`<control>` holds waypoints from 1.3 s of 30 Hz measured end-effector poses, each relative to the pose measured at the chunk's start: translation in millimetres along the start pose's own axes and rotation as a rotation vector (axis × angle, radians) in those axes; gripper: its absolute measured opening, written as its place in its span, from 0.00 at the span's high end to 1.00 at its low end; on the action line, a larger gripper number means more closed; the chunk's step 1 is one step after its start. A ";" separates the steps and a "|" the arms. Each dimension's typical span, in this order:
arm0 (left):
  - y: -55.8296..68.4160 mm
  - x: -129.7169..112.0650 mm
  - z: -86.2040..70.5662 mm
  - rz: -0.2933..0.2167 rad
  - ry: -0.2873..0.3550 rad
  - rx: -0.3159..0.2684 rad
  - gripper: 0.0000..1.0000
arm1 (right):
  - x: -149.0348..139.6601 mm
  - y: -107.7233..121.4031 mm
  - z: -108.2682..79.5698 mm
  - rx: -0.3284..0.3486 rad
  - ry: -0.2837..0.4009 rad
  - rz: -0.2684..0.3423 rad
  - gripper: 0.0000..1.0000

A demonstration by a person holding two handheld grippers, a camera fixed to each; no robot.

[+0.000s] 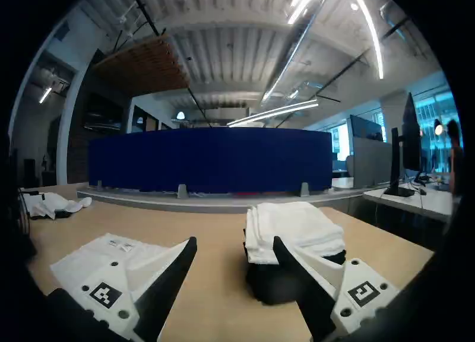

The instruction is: Fold towel

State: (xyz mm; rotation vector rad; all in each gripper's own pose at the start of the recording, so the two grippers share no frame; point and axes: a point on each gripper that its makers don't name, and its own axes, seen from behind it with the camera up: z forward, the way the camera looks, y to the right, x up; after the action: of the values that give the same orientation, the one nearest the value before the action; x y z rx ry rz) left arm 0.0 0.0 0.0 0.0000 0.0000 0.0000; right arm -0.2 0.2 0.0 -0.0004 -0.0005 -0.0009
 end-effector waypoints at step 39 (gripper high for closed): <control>3.1 2.3 -5.2 0.003 0.001 0.000 0.05 | 0.6 -0.5 0.4 0.000 0.000 0.000 0.00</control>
State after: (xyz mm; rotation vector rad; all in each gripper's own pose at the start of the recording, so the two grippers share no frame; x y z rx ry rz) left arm 2.3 3.1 -5.2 -0.0002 0.0006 0.0031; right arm 0.4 -0.3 0.4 -0.0004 -0.0004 -0.0008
